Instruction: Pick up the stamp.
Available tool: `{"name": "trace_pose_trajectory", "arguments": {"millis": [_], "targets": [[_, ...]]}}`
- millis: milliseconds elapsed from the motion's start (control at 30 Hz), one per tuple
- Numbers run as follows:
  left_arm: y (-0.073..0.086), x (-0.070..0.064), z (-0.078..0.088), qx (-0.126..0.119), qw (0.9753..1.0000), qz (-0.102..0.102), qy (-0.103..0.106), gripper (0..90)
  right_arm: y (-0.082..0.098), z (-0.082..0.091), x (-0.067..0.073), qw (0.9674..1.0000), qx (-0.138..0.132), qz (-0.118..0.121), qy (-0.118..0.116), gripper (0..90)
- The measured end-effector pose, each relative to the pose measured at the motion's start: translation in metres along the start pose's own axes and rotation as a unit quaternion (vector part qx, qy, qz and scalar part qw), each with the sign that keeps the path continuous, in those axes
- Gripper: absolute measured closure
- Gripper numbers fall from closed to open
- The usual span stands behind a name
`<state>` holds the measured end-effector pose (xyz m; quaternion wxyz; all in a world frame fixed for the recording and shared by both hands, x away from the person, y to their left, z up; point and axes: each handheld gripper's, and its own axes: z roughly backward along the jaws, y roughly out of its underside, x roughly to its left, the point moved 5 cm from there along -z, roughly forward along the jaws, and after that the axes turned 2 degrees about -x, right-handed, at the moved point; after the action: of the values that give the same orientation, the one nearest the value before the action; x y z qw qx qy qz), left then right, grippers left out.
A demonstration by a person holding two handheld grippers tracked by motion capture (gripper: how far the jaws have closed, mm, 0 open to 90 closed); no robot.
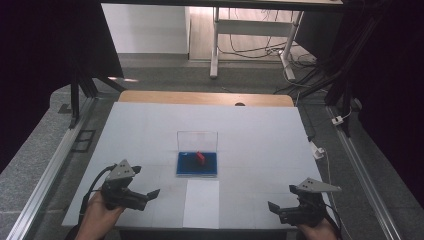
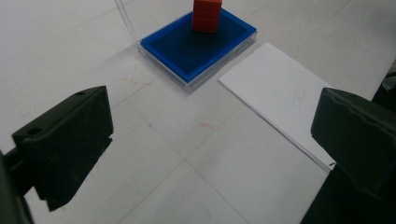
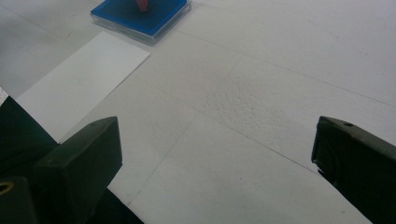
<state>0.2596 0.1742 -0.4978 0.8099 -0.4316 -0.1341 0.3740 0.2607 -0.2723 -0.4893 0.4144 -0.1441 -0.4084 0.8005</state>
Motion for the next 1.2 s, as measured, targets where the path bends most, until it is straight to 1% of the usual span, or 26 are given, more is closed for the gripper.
{"name": "trace_pose_trajectory", "arguments": {"millis": [33, 100, 200, 267, 300, 400, 533, 633, 667, 733, 800, 833, 867, 967, 1067, 1100, 1133, 1200], "targets": [[0.0, 0.0, 0.0, 0.0, 1.0, 0.0, 0.0, 0.0, 0.0, 0.0, 0.0, 1.0, 0.001, 0.0, 0.001, 1.6], [-0.004, 0.001, -0.005, -0.002, 1.0, -0.002, 0.008, 0.0, 0.0, 0.0, 0.0, 1.0, 0.001, 0.0, -0.001, 1.6], [-0.011, 0.001, -0.012, 0.004, 0.9999, -0.004, 0.009, 0.0, 0.0, 0.0, 0.0, 1.0, 0.002, 0.0, 0.001, 1.6], [-0.015, 0.001, -0.017, -0.001, 0.9999, -0.008, 0.007, 0.0, 0.0, 0.0, 0.0, 1.0, 0.0, 0.001, 0.001, 1.6], [-0.018, 0.002, -0.021, 0.001, 0.9999, -0.009, 0.012, 0.0, 0.0, 0.0, 0.0, 1.0, -0.002, 0.0, 0.0, 1.6], [-0.023, 0.002, -0.031, -0.005, 0.9998, -0.006, 0.018, 0.0, 0.0, 0.0, 0.0, 1.0, -0.002, 0.0, 0.0, 1.6], [-0.033, 0.005, -0.046, 0.0, 0.9998, -0.01, 0.015, 0.0, 0.0, 0.0, 0.0, 1.0, -0.001, 0.0, -0.001, 1.6], [-0.041, 0.006, -0.055, 0.01, 0.9998, -0.018, 0.009, 0.0, 0.0, 0.0, 0.0, 1.0, 0.0, 0.001, -0.001, 1.6], [-0.044, 0.006, -0.059, 0.012, 0.9997, -0.019, 0.01, 0.0, 0.0, 0.0, 0.0, 1.0, -0.001, 0.001, -0.001, 1.6], [-0.048, 0.005, -0.067, 0.019, 0.9996, -0.018, 0.009, 0.0, 0.0, 0.0, 0.0, 1.0, -0.002, 0.0, -0.002, 1.6], [-0.05, 0.005, -0.075, 0.024, 0.9994, -0.019, 0.013, 0.0, 0.0, 0.0, 0.0, 1.0, -0.001, 0.001, -0.002, 1.6], [-0.052, 0.005, -0.079, 0.026, 0.9994, -0.021, 0.008, 0.0, 0.0, 0.0, 0.0, 1.0, -0.001, 0.001, -0.002, 1.6], [-0.053, 0.005, -0.082, 0.027, 0.9994, -0.022, 0.006, 0.0, 0.0, 0.0, 0.0, 1.0, -0.001, 0.001, -0.002, 1.6], [-0.058, 0.004, -0.092, 0.027, 0.9994, -0.02, 0.009, 0.0, 0.0, 0.0, 0.001, 1.0, 0.0, 0.003, -0.002, 1.6], [-0.063, 0.002, -0.102, 0.029, 0.999, -0.032, 0.008, 0.0, 0.0, 0.0, 0.001, 1.0, 0.001, 0.003, -0.002, 1.6], [-0.067, 0.0, -0.109, 0.032, 0.9986, -0.042, 0.008, 0.0, 0.0, -0.001, 0.001, 1.0, 0.003, 0.002, -0.003, 1.6], [-0.067, 0.0, -0.109, 0.032, 0.9986, -0.042, 0.008, 0.0, 0.0, -0.001, 0.001, 1.0, 0.003, 0.002, -0.003, 1.6], [-0.071, -0.001, -0.116, 0.034, 0.9984, -0.043, 0.012, 0.0, 0.0, -0.001, 0.001, 1.0, 0.003, 0.003, -0.004, 1.6]]}}
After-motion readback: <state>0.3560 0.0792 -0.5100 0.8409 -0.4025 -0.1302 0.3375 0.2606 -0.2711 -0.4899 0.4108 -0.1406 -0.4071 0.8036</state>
